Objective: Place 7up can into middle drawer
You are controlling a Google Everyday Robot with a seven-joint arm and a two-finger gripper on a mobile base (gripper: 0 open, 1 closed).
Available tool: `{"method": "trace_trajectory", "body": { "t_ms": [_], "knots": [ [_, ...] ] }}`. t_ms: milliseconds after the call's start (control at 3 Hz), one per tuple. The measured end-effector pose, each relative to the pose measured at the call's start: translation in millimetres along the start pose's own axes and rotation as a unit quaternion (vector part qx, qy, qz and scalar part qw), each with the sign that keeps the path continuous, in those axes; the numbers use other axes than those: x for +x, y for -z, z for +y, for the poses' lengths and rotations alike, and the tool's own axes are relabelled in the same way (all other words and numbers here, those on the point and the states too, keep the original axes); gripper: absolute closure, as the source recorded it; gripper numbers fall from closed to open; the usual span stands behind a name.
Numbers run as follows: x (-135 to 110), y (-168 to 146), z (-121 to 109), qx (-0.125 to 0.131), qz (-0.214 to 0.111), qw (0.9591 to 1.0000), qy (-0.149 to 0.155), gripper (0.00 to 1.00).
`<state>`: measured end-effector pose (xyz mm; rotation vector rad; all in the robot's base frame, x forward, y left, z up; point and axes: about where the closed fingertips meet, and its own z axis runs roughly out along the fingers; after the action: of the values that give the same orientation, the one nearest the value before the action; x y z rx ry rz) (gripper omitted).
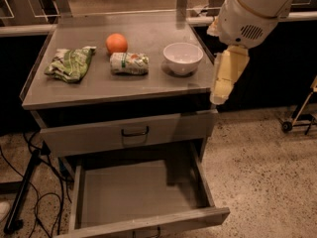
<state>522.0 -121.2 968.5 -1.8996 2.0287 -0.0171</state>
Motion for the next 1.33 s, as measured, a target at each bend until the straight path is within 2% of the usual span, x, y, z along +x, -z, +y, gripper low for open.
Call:
{"method": "trace_trajectory", "body": {
  "t_ms": [333, 667, 1000, 1333],
  "knots": [
    [-46.3, -26.4, -34.6, 0.012, 0.013, 0.9993, 0.034, 0.0],
    [-48.8, -29.5, -35.5, 0.013, 0.008, 0.9993, 0.033, 0.0],
    [-57.7, -43.7, -51.8, 0.014, -0.007, 0.9995, 0.027, 0.0],
    [-77.3, -76.2, -87.1, 0.005, -0.034, 0.9991, 0.025, 0.0]
  ]
}}
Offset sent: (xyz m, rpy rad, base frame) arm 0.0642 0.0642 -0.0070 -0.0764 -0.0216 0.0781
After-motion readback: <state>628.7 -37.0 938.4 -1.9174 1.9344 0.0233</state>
